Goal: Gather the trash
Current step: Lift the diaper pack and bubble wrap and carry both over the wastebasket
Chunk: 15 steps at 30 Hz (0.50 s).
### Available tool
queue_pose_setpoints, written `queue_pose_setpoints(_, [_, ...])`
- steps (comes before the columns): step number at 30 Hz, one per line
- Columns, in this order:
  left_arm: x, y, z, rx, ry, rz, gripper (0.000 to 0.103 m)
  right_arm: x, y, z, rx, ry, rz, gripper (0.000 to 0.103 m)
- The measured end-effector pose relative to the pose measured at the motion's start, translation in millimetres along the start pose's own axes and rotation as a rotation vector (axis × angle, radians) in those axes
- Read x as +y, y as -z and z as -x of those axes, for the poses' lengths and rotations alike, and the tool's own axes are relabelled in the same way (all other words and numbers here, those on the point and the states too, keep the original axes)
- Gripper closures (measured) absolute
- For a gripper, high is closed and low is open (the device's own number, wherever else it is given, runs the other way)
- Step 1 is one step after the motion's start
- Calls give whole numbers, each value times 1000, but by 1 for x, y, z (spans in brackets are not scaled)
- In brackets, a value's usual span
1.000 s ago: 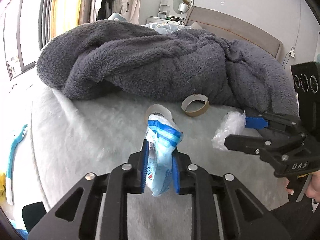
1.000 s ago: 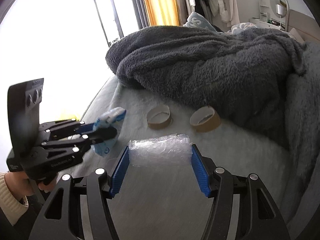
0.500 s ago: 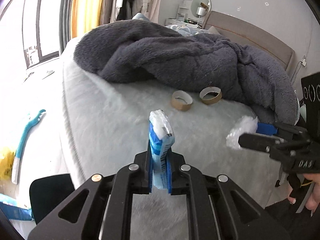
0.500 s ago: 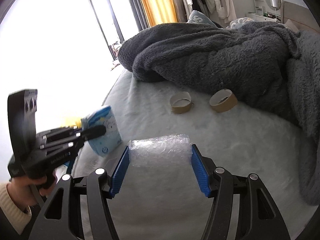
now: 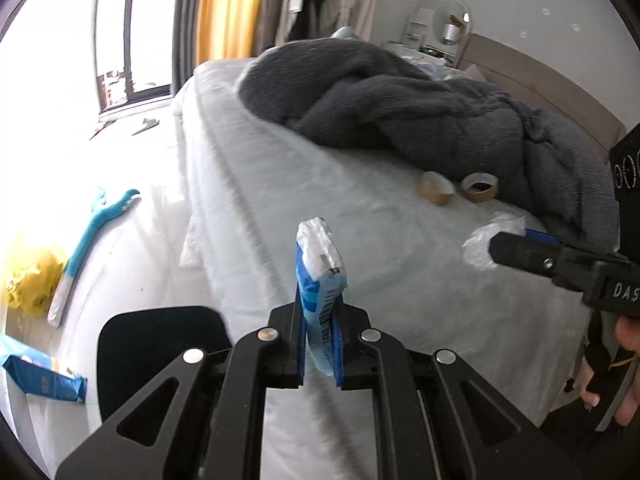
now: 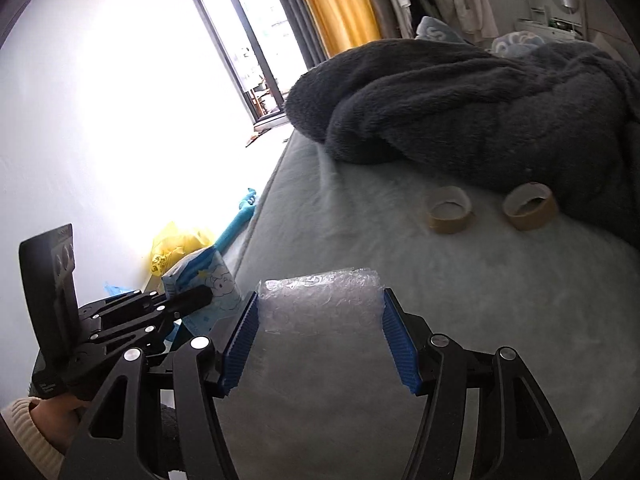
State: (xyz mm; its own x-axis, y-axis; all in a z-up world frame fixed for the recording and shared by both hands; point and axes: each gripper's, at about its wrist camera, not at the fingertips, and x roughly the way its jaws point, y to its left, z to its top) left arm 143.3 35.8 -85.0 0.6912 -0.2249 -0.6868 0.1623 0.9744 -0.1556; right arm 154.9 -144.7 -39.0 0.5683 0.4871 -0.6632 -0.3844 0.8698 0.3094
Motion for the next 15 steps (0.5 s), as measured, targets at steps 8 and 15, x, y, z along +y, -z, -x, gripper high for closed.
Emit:
queue_pose_setpoints(8, [27,5,3,4,-27,46,91,28,-6,-18,3,-17,43,41])
queue_pose_setpoints(15, [48,6,15,-9,-43,72,91,52,-12,-26,-14,-51,85,41])
